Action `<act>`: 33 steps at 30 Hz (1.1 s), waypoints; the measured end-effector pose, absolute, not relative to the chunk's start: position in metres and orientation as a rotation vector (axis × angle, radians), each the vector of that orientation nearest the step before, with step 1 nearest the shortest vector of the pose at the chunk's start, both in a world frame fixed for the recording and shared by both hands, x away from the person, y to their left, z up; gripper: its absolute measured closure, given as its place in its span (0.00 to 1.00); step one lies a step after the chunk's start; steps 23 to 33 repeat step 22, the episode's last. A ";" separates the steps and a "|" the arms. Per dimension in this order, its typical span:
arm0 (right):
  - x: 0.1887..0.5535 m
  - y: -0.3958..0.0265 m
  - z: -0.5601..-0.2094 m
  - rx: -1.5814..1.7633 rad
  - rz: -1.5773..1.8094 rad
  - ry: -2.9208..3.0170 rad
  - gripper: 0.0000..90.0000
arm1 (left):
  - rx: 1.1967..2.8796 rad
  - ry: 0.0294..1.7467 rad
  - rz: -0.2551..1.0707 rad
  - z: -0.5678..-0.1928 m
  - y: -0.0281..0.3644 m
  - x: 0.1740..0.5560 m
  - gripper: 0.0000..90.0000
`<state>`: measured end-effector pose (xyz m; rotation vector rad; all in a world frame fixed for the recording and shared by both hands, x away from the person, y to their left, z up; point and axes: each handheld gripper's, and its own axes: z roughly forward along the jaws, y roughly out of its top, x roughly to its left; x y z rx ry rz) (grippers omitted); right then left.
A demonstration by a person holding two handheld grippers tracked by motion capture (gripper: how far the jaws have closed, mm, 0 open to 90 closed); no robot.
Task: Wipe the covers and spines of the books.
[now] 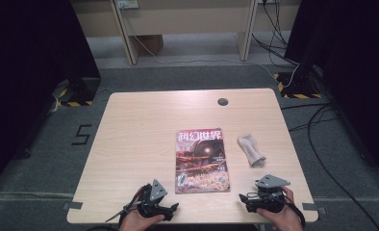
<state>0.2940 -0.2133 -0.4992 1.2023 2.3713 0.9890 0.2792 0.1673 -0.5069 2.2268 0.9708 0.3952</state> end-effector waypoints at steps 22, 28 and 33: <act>0.285 -0.215 -0.502 1.166 0.956 2.408 0.21 | 2.238 0.968 0.389 -0.508 0.167 0.279 0.17; 0.285 -0.215 -0.502 1.166 0.956 2.408 0.21 | 2.238 0.968 0.389 -0.508 0.167 0.279 0.17; 0.285 -0.215 -0.502 1.166 0.956 2.408 0.21 | 2.238 0.968 0.389 -0.508 0.167 0.279 0.17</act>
